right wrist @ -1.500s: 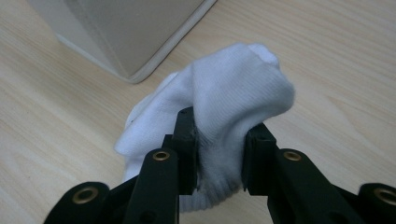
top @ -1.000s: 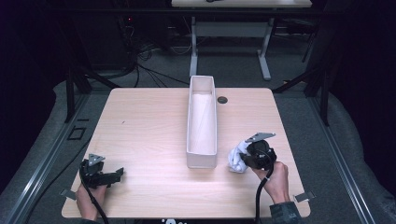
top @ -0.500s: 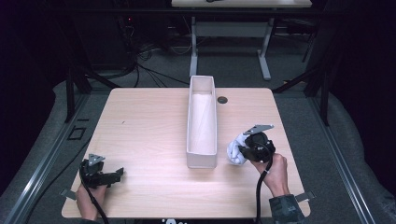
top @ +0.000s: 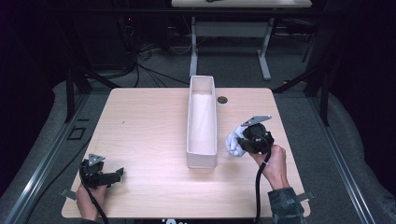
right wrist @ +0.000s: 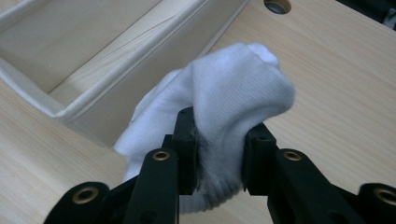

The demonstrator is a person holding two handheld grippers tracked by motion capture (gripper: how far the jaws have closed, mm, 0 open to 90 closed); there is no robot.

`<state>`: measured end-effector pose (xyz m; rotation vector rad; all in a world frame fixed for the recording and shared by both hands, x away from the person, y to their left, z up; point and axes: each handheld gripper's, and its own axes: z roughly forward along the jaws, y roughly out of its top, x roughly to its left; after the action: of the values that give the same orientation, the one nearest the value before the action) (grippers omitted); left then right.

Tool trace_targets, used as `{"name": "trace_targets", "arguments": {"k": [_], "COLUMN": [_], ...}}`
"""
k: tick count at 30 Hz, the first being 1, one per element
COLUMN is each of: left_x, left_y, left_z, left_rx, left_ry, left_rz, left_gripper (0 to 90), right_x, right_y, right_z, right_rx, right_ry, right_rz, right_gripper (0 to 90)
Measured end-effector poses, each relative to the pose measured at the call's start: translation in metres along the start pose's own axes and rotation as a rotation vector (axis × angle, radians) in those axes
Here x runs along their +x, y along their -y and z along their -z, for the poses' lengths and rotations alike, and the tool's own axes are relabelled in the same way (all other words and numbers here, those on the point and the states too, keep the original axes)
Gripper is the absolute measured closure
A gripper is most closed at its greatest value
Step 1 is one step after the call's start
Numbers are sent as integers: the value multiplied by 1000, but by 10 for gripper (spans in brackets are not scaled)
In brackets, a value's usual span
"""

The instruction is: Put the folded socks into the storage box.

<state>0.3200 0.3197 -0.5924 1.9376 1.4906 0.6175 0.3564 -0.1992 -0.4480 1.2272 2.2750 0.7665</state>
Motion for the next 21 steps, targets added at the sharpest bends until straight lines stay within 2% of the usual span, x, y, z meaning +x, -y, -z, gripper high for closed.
{"name": "trace_targets", "arguments": {"k": [21], "left_x": [0], "left_y": [0], "left_z": [0], "left_rx": [0], "left_ry": [0], "left_rz": [1], "left_gripper": [6], "right_x": [-3], "right_y": [-20], "right_z": [8], "right_rx": [-21], "right_ry": [25], "right_rz": [19], "right_gripper": [709]}}
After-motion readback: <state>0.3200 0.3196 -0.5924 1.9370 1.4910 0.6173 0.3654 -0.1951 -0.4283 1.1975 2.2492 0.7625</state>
